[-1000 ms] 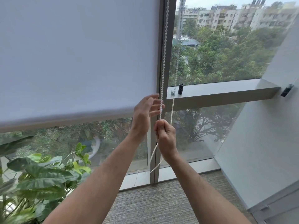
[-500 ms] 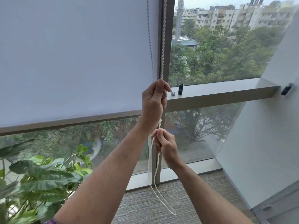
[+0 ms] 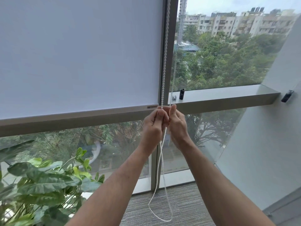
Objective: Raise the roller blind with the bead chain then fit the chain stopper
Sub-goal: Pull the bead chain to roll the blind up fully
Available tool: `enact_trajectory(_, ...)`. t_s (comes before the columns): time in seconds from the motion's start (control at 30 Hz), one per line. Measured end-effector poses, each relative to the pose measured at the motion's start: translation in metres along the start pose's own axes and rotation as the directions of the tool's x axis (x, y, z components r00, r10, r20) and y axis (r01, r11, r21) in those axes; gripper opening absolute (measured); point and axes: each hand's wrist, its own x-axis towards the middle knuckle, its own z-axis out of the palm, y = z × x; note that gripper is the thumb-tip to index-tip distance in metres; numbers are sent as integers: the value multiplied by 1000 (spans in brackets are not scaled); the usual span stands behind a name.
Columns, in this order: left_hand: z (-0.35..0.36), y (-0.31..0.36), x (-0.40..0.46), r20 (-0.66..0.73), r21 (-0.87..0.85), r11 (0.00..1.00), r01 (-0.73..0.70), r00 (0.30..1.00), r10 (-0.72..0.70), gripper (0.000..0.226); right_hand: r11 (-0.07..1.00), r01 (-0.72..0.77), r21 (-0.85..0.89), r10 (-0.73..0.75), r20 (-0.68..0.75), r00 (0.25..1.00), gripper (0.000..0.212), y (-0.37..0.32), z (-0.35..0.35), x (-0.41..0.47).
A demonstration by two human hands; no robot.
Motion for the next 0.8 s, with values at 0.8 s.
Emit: enact_trajectory(0.8, -40, -43, -7, 98, 394, 919, 26, 993, -70, 48, 961, 242, -130, -255, -91, 963, 35, 2, 28, -4)
